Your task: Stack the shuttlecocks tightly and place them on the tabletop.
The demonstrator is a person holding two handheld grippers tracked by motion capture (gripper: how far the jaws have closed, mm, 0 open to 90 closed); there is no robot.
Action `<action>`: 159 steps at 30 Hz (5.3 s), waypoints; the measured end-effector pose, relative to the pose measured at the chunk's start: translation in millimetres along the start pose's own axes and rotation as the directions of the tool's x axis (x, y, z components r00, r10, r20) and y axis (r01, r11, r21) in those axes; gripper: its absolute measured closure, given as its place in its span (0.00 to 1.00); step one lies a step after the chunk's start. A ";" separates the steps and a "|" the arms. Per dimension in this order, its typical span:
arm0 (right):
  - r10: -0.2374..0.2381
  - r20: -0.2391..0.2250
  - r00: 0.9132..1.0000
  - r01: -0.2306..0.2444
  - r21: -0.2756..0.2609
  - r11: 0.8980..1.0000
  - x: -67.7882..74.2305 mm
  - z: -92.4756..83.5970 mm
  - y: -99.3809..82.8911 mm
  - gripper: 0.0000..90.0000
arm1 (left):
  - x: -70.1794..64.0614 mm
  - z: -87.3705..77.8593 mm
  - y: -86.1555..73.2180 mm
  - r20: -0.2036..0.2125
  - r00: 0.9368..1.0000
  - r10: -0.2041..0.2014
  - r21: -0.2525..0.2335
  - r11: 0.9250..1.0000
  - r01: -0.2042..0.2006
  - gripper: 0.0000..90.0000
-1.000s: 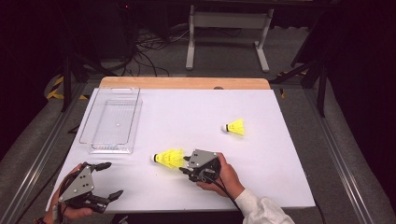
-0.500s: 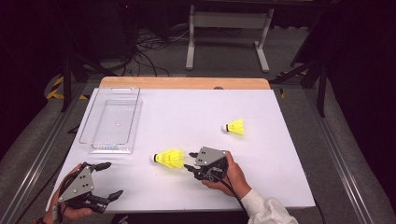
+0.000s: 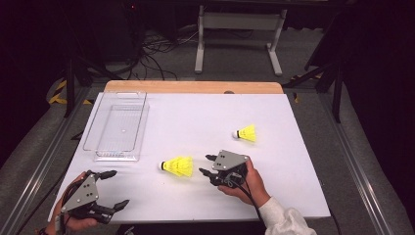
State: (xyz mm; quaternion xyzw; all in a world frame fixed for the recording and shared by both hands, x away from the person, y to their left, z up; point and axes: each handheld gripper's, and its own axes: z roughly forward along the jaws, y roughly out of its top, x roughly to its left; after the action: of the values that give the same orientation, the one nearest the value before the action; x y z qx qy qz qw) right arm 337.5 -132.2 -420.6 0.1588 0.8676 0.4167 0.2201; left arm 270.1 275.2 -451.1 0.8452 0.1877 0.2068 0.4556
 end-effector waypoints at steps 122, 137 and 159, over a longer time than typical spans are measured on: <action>0.321 0.161 0.933 -0.341 0.118 0.932 -130.4 -7.3 -90.4 0.93 | 0.1 1.1 -2.0 0.005 1.000 -0.005 0.017 1.000 0.005 0.08; 0.299 0.204 0.932 -0.320 0.079 0.944 -129.5 -15.3 -88.0 1.00 | -1.3 0.2 -1.0 0.001 1.000 -0.003 0.013 1.000 0.003 0.08; 0.253 0.225 0.941 -0.258 -0.011 0.966 -119.5 -32.8 -73.0 1.00 | 0.0 -0.2 -1.3 0.001 1.000 -0.002 0.012 1.000 0.002 0.08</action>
State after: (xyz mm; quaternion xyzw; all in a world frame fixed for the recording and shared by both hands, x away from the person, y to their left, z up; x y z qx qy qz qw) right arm 415.8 -252.5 -430.5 0.3182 0.8131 0.4129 0.2593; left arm 269.8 276.0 -452.1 0.8479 0.1895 0.2049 0.4506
